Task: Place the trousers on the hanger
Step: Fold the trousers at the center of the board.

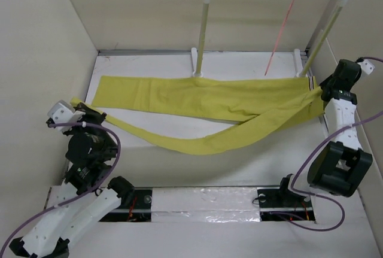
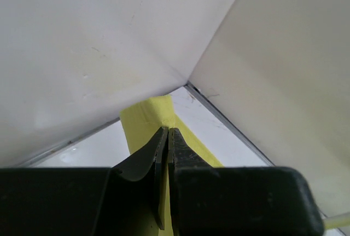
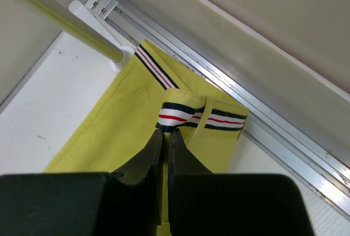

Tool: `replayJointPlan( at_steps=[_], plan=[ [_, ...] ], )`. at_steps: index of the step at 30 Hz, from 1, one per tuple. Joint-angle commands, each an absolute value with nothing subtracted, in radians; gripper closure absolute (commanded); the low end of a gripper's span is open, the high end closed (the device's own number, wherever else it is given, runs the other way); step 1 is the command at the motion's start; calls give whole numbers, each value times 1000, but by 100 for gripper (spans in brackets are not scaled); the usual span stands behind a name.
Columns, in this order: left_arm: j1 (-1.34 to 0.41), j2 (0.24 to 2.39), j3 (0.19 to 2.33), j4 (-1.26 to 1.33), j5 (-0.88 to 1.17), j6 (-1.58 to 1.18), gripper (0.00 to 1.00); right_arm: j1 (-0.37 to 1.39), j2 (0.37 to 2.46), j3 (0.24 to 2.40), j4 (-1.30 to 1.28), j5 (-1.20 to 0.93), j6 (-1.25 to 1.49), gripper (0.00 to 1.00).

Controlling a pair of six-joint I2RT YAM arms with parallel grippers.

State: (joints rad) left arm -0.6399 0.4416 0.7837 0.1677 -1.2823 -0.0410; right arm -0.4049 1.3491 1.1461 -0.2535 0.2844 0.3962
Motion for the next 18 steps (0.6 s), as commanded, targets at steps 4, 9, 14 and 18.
replayJointPlan(
  at_steps=[4,9,14,18],
  plan=[
    [-621,546,723,699,-1385,339,100,-405,1454,1305,-120,305,405,100],
    [-346,729,773,499,-1262,91,100,-419,1554,1385,-126,287,416,100],
    [-111,931,980,94,-994,-247,100,-419,1592,1367,-75,262,411,100],
    [-64,1060,1061,23,-962,-287,100,-419,1641,1374,-58,247,417,100]
  ],
)
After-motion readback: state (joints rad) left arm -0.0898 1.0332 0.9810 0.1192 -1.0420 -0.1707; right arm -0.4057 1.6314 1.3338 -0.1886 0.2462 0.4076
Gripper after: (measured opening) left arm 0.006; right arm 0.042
